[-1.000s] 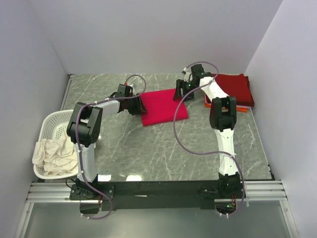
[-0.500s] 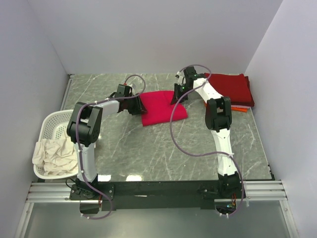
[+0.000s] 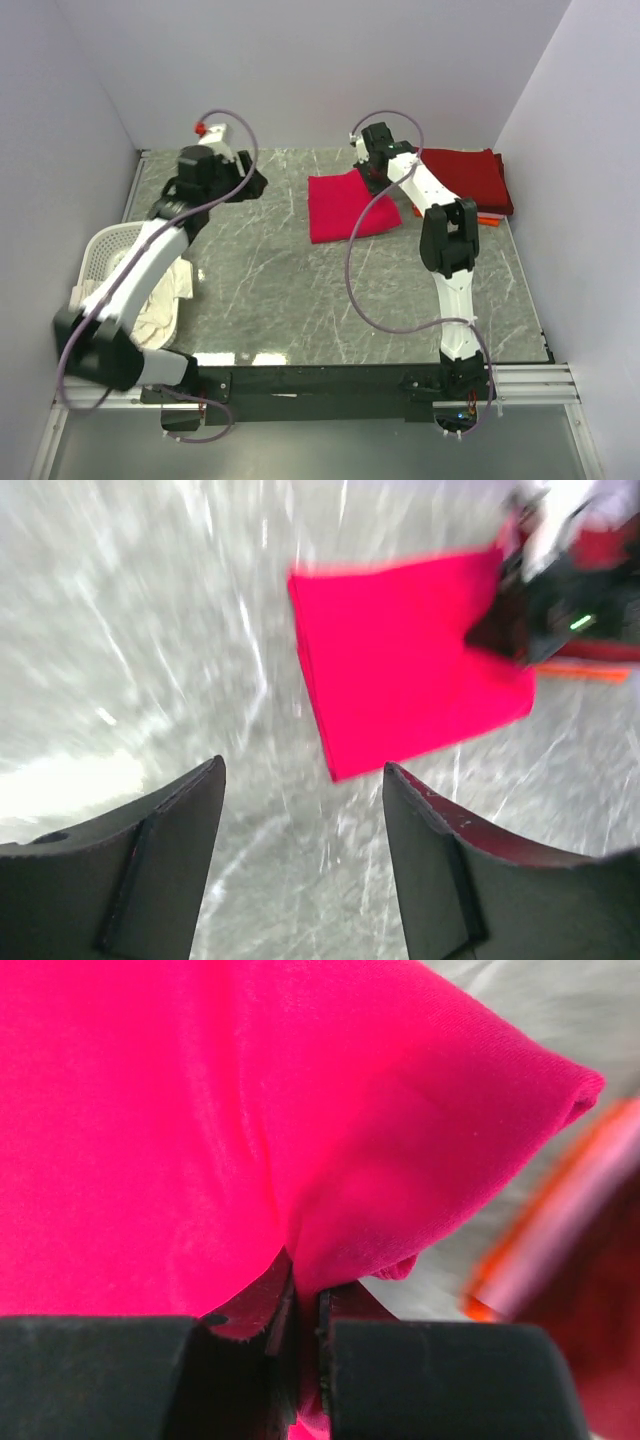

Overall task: Fold and stack the t-shirts
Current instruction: Neatly place the folded tshirt to the corner

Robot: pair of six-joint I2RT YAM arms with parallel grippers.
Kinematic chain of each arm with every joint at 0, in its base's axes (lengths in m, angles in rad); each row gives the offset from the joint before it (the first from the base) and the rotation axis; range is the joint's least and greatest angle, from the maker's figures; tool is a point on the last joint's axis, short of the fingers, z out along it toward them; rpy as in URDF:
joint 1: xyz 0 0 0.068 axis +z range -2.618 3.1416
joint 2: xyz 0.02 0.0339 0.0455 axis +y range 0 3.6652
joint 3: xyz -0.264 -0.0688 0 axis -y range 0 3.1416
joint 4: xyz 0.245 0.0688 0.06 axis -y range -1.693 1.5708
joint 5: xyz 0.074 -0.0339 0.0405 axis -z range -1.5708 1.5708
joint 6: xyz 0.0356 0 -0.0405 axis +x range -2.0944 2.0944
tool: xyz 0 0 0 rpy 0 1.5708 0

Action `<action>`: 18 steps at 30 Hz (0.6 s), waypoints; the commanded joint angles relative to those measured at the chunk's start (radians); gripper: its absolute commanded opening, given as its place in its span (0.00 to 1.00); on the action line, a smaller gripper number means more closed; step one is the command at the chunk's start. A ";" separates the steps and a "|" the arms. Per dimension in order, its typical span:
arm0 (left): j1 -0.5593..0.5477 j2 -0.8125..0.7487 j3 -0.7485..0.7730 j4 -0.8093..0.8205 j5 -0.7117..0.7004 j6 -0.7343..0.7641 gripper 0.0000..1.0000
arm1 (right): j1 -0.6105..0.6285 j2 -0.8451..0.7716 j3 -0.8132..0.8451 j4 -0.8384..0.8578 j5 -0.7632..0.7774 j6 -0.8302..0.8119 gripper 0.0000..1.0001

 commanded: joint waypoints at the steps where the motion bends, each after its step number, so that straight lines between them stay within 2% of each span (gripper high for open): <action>1: 0.000 -0.151 -0.072 -0.093 -0.099 0.136 0.70 | 0.017 -0.165 -0.035 0.110 0.216 -0.136 0.00; 5: 0.000 -0.320 -0.223 -0.081 -0.121 0.215 0.70 | 0.027 -0.228 -0.049 0.133 0.270 -0.171 0.00; 8: 0.000 -0.378 -0.338 -0.037 -0.121 0.252 0.69 | 0.028 -0.263 -0.023 0.122 0.285 -0.199 0.00; 18: 0.000 -0.423 -0.355 -0.046 -0.093 0.282 0.70 | 0.026 -0.321 0.051 0.102 0.371 -0.283 0.00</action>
